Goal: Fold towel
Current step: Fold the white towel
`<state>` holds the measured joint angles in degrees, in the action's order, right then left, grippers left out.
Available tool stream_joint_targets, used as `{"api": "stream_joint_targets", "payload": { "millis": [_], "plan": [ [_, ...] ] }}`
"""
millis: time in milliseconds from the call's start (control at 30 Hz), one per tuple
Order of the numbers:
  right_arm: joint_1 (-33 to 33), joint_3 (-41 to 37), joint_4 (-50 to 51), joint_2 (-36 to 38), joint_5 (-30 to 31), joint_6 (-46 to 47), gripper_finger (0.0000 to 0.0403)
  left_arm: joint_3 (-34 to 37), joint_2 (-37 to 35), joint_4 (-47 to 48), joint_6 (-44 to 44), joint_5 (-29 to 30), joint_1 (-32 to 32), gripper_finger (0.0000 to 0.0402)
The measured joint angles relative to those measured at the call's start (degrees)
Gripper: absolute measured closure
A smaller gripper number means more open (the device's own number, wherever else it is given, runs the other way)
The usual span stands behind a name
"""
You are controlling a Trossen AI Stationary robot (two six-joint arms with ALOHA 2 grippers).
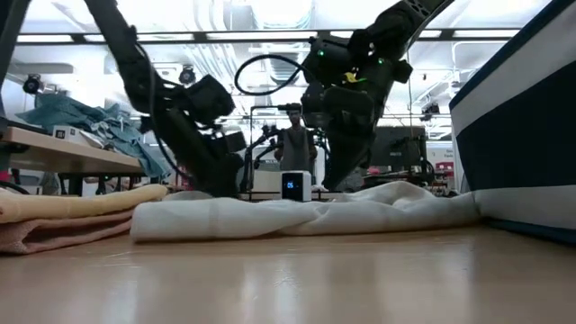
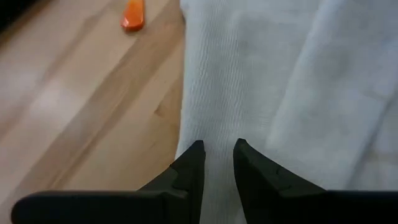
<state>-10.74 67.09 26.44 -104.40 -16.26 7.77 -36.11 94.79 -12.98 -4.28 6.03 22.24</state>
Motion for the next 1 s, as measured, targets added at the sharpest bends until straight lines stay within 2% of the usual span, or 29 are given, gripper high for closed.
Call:
{"api": "stream_joint_targets", "payload": {
  "millis": [100,233,400,600,700,767,900,967,1000],
  "plan": [
    [-0.1,0.9,0.2,0.1,1.5,1.0,0.0403,-3.2,3.8,0.4,-0.2,-3.5,0.0,0.0326],
    [0.0,0.7,-0.8,-0.6,1.8,2.6,0.0403,-6.6,6.7,0.4,-1.3,-15.2,-0.1,0.0326],
    [0.1,-1.5,-1.1,-1.9,7.7,3.2,0.0403,-9.5,9.5,0.8,-6.0,-30.8,-1.7,0.0326],
    [0.1,-4.7,-2.5,-2.1,7.6,3.2,0.0403,-11.7,9.4,1.0,-4.5,-33.2,-6.7,0.0326],
    [0.1,-5.3,-2.7,-1.9,7.4,3.7,0.0403,-13.8,9.0,5.5,-2.8,-26.4,-8.2,0.0326],
    [0.0,-5.3,-2.9,-1.9,7.3,3.7,0.0403,-15.9,9.0,15.8,-1.6,-14.7,-8.3,0.0326],
    [0.0,-5.4,-4.8,-1.9,7.1,3.9,0.0403,-19.4,8.4,33.7,-5.4,18.3,-8.0,0.0337],
    [0.0,-5.4,-5.6,-1.9,7.3,4.3,0.0403,-20.0,7.7,37.2,-7.4,25.6,-7.9,0.0352],
    [0.0,-5.5,-5.6,-1.9,7.2,4.3,0.0403,-20.1,6.7,37.0,-7.9,26.1,-7.9,0.0362]
  ]
}}
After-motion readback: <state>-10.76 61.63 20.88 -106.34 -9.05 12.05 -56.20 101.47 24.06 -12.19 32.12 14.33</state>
